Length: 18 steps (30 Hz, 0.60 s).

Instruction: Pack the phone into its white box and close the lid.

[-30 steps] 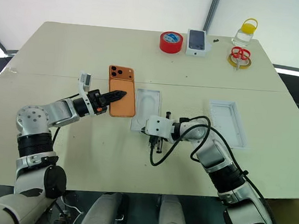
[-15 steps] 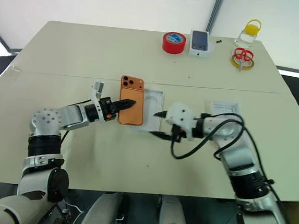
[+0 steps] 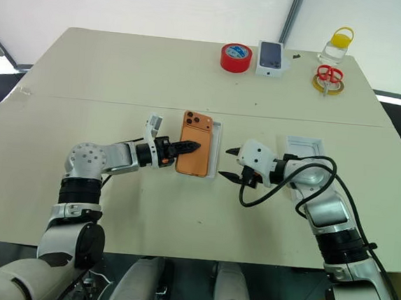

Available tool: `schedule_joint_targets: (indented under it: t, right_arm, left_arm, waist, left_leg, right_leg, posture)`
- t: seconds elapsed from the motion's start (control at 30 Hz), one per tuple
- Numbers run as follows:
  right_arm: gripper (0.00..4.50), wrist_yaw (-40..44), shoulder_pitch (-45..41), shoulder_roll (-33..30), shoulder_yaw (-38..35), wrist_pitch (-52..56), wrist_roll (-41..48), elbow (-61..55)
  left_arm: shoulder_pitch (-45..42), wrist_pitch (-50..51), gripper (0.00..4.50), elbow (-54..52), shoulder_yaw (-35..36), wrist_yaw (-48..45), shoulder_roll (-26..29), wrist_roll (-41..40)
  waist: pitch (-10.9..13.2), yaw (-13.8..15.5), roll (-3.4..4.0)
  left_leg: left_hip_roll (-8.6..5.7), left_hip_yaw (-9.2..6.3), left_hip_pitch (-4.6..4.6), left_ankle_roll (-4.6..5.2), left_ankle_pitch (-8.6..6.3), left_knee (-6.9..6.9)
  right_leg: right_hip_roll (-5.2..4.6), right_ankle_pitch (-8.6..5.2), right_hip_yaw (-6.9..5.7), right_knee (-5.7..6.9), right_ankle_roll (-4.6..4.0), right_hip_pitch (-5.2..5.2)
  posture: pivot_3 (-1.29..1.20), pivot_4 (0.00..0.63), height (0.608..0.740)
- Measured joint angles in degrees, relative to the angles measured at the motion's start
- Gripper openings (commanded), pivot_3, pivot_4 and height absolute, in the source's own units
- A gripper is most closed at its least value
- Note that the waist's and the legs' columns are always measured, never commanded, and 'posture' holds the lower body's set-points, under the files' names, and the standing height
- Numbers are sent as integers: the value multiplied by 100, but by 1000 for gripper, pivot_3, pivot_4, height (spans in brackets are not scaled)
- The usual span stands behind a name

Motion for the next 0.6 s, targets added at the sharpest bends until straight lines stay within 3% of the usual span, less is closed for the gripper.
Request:
schedule_joint_targets:
  t: [0.1,0.6]
  right_arm:
    - [3051,-20,-4,-2,0,0,-9,3]
    - [3051,-118,-8,33,66,-74,-88,8]
  left_arm:
    - [-141,-11,3637,81,-18,-38,-34,29]
    - [-443,598,3637,-390,-470,332,225,406]
  waist:
    - [0,2,0]
    - [-1,-43,1]
  left_leg:
    - [1,-2,0,0,0,0]
    - [11,-3,4,-1,1,-1]
  right_leg:
    - [1,0,-1,1,0,0]
    - [11,1,0,5,2,1]
  posture:
    - [0,150,739]
    - [0,150,739]
